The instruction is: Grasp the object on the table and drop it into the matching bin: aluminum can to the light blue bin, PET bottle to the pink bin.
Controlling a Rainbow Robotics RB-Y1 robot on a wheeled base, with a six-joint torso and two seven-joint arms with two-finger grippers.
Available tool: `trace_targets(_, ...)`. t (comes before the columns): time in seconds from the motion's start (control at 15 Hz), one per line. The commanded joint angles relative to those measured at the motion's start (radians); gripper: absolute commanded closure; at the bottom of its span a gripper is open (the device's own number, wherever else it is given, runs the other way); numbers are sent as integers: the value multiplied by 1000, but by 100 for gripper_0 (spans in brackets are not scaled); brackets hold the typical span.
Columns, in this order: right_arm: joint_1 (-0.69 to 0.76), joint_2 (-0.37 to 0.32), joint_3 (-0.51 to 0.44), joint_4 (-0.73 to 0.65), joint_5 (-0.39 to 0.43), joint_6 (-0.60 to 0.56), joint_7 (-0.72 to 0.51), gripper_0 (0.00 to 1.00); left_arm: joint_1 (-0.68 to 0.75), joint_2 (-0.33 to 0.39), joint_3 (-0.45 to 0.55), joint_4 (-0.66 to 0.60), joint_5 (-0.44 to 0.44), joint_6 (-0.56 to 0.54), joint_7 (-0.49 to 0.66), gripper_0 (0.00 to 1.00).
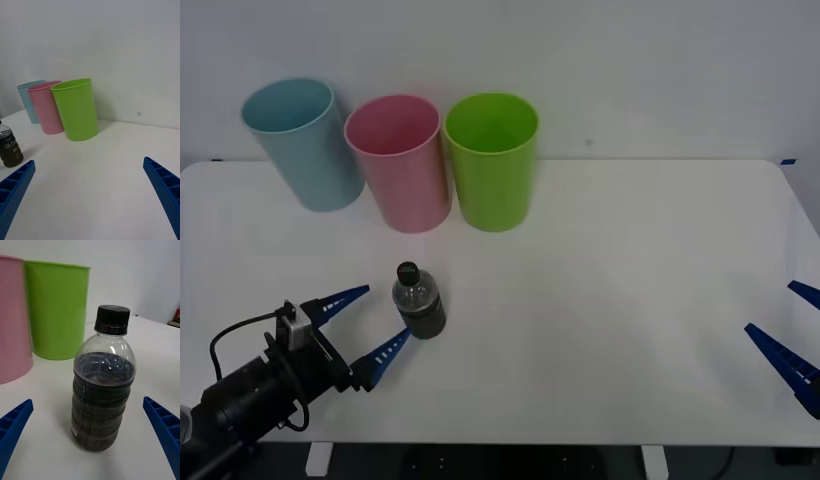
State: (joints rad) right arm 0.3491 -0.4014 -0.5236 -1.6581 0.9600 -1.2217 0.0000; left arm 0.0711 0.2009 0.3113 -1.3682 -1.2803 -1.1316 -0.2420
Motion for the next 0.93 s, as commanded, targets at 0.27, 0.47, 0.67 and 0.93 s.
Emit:
trace_targets(0.27,0,0,0,0,0,0,0,0,-60,-21,-11,67,-27,9,-8,0)
trace_targets(0.47,0,0,0,0,0,0,0,0,-119,-21,-18,147,-28,9,-33,0)
trace_targets(0.67,0,0,0,0,0,0,0,0,-156,-21,-27,190,-30,9,-49,0)
trace_targets(0.93,0,0,0,0,0,0,0,0,-168,-24,-54,190,-34,32,-51,0)
